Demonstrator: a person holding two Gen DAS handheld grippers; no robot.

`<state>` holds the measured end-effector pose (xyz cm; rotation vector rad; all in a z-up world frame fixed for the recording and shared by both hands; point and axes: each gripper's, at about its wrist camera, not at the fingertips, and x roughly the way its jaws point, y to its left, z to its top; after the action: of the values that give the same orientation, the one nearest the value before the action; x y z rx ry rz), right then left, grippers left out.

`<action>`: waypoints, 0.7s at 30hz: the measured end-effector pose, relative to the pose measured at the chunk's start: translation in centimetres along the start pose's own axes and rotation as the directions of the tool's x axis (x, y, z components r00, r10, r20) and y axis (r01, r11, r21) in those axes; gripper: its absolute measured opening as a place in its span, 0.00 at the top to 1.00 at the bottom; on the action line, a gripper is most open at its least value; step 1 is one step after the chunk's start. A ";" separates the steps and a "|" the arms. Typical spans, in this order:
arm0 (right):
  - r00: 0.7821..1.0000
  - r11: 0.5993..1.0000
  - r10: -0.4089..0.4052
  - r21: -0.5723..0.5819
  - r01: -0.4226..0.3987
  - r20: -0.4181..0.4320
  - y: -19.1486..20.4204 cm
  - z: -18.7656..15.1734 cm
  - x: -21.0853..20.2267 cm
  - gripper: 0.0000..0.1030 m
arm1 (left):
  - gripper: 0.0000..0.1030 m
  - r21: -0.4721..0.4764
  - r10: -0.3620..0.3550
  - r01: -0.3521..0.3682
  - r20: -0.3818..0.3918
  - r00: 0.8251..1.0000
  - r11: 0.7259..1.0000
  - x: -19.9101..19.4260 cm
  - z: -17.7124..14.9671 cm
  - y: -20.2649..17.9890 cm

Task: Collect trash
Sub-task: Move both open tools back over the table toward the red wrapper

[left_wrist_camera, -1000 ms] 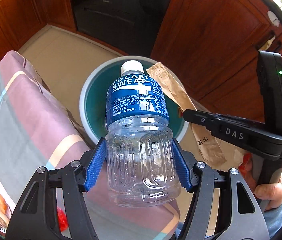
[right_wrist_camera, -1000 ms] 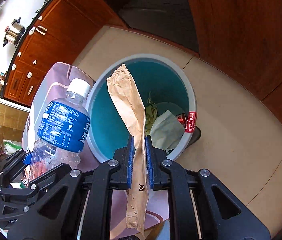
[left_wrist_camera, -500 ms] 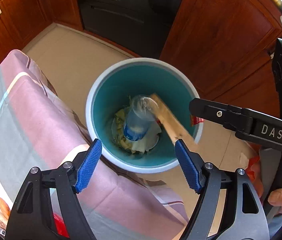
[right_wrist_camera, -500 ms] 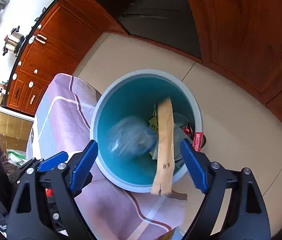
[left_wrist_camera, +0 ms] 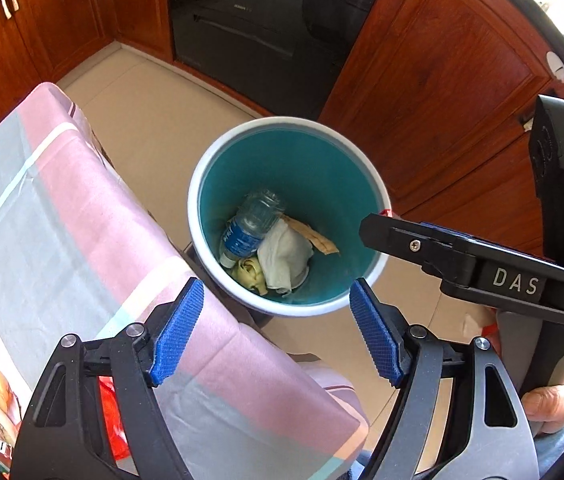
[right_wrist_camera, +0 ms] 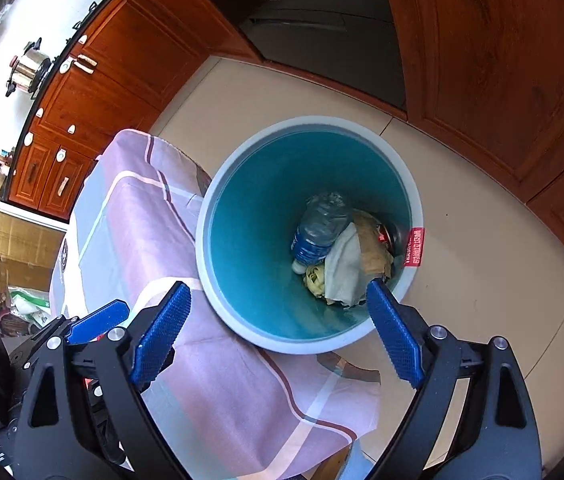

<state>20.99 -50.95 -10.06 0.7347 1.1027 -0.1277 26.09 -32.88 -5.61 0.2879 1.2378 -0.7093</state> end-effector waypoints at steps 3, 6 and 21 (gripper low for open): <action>1.000 1.000 0.004 -0.010 -0.004 0.002 0.7 -0.4 -0.4 0.17 | 0.26 -0.007 0.001 -0.001 0.014 1.000 1.000 -1.0 -0.7 0.5; 1.000 1.000 0.012 -0.021 -0.012 0.007 1.7 -1.1 -0.9 0.17 | 0.26 -0.024 0.006 -0.005 0.031 1.000 1.000 -2.2 -1.7 1.0; 0.997 0.973 0.068 -0.220 -0.072 -0.023 12.4 -7.6 -2.5 0.17 | 0.26 -0.110 0.112 -0.099 0.128 0.985 0.989 -11.5 -12.7 7.9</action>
<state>19.54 -37.62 -3.86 0.5749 1.0842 0.0602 19.72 -15.87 -0.43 0.2158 1.1189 -0.5623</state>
